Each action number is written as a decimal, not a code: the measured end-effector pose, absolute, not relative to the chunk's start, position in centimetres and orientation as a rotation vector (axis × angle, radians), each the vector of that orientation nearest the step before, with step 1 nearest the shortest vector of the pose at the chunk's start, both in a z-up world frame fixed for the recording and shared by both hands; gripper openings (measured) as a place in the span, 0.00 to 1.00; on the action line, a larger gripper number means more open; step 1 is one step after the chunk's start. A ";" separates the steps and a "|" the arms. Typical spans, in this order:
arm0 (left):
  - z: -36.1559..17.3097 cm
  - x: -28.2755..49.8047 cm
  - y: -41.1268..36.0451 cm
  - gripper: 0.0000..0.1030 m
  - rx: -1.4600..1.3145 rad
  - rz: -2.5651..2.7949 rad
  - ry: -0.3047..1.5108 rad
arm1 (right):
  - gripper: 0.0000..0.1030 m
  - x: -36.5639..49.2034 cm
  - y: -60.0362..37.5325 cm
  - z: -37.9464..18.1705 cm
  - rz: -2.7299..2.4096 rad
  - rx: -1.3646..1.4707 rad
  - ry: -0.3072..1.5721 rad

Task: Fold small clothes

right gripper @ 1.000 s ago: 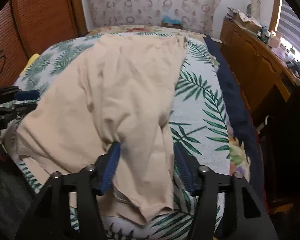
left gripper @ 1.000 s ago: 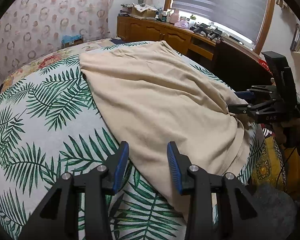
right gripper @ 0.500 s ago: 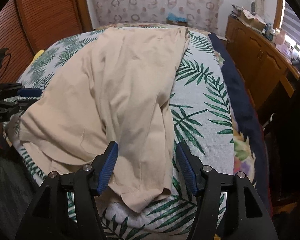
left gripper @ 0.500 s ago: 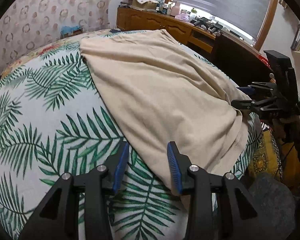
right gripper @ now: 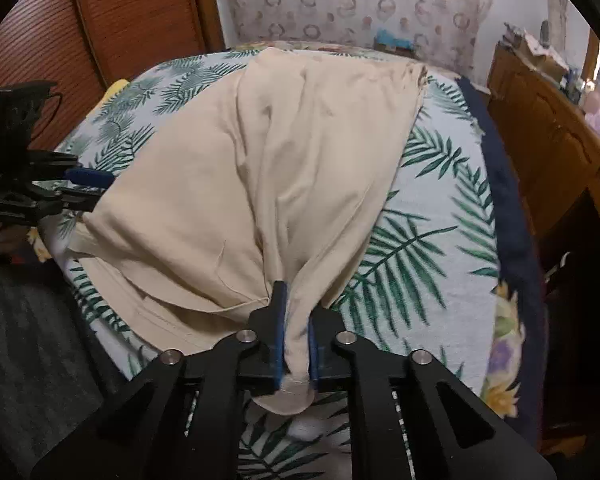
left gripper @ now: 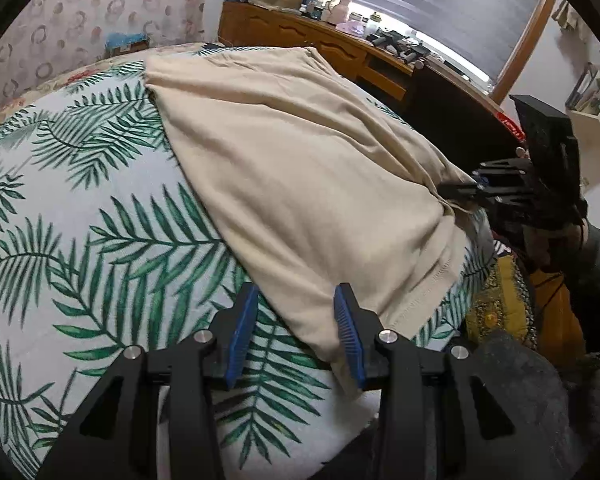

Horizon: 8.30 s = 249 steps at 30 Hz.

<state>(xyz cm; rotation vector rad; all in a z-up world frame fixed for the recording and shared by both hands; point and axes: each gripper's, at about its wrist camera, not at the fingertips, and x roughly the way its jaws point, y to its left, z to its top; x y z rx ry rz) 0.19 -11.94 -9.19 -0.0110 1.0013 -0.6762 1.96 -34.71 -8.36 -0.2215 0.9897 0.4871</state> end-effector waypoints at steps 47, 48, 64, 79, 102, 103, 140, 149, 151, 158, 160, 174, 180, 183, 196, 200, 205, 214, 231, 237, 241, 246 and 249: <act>-0.6 16.5 -8.1 0.04 -0.137 -0.562 0.716 | 0.03 11.5 -36.0 1.4 0.447 -0.065 0.667; -0.9 17.4 -8.1 0.04 -0.135 -0.552 0.724 | 0.03 12.4 -35.9 1.3 0.443 -0.064 0.664; -3.8 23.9 -8.4 0.18 -0.075 -0.488 0.791 | 0.07 24.3 -35.3 -2.9 0.387 -0.065 0.739; -7.1 23.5 -7.9 0.25 -0.059 -0.580 0.915 | 0.55 23.1 -36.3 -4.2 0.364 -0.129 0.807; -7.5 30.6 -7.6 0.01 -0.128 -0.459 0.863 | 0.00 30.6 -38.4 -5.5 0.282 0.013 0.764; -7.6 30.6 -7.3 0.01 -0.140 -0.464 0.868 | 0.00 30.6 -38.4 -5.6 0.248 0.004 0.778; -9.6 22.0 -10.2 0.38 -0.017 -0.583 0.910 | 0.14 18.9 -35.8 -8.3 0.436 -0.106 1.011; -9.7 21.8 -10.2 0.38 -0.001 -0.575 0.896 | 0.01 18.8 -39.4 -5.0 0.281 -0.142 0.930; -9.6 21.9 -10.2 0.38 -0.006 -0.572 0.904 | 0.01 18.8 -39.8 -5.1 0.285 -0.123 0.929; -8.1 23.2 -8.7 0.41 -0.048 -0.507 0.906 | 0.40 19.6 -39.2 -4.4 0.274 -0.134 0.887; -7.9 24.2 -8.7 0.41 -0.071 -0.507 0.926 | 0.61 20.5 -39.3 -4.4 0.264 -0.128 0.874; -9.5 28.2 -10.1 0.42 -0.127 -0.502 1.006 | 0.68 28.6 -37.4 -9.0 0.380 0.051 0.941; -9.6 28.6 -10.1 0.41 -0.167 -0.522 1.001 | 0.57 28.0 -36.6 -9.1 0.429 0.040 0.937; -9.8 28.8 -10.0 0.17 -0.198 -0.572 1.018 | 0.27 27.8 -35.7 -9.1 0.490 0.037 0.947; -1.4 22.6 -4.1 0.06 -0.241 -0.574 0.727 | 0.15 26.5 -31.1 -2.1 0.569 -0.044 0.726; -0.1 20.1 1.3 0.05 -0.265 -0.470 0.650 | 0.15 27.7 -27.1 0.0 0.631 -0.099 0.688; 0.3 16.4 8.6 0.05 -0.319 -0.305 0.569 | 0.15 29.5 -19.0 2.1 0.756 -0.189 0.633; -4.2 10.8 20.0 0.06 -0.426 0.030 0.547 | 0.14 32.0 -0.3 2.7 0.971 -0.404 0.595; -11.2 11.1 22.9 0.09 -0.464 0.181 0.716 | 0.47 35.7 17.1 -2.4 0.960 -0.507 0.676; -9.8 9.9 22.7 0.14 -0.435 0.198 0.714 | 0.47 36.5 15.8 -5.6 0.976 -0.405 0.809; -8.5 8.7 22.2 0.21 -0.358 0.225 0.698 | 0.47 36.0 14.4 -7.9 0.925 -0.384 0.848; -6.2 7.3 20.4 0.33 -0.251 0.239 0.641 | 0.47 33.6 9.9 -6.7 0.882 -0.323 0.800; -5.0 7.0 19.0 0.38 -0.219 0.211 0.621 | 0.47 31.9 7.3 -5.6 0.862 -0.287 0.780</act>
